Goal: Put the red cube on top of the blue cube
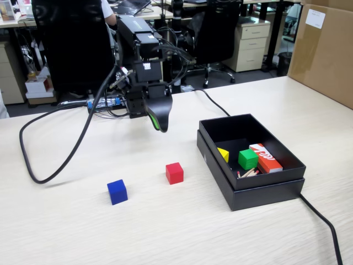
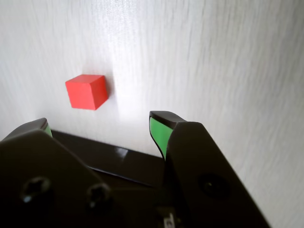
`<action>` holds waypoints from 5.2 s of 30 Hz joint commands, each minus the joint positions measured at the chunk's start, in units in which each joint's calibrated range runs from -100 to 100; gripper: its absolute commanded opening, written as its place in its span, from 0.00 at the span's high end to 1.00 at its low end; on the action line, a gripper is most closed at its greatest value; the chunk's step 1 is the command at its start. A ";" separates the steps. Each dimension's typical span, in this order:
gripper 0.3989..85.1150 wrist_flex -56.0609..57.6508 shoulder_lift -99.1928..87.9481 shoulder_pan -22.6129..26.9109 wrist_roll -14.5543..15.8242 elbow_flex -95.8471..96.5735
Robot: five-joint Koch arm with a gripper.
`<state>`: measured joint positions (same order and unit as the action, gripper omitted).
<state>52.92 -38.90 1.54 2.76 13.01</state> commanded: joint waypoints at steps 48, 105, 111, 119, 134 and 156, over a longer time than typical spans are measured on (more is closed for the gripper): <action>0.51 -1.99 43.89 -0.24 -0.34 -28.24; 0.96 -1.30 27.60 -10.26 -5.96 -33.23; 0.96 -1.30 39.30 -11.18 -6.64 -43.20; 0.96 -1.30 44.35 -11.67 -7.37 -43.38; 0.96 -5.54 46.76 -12.21 -7.52 -38.12; 0.73 -4.41 45.73 -12.16 -7.37 -36.94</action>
<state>49.52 9.39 -10.43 -4.47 -22.32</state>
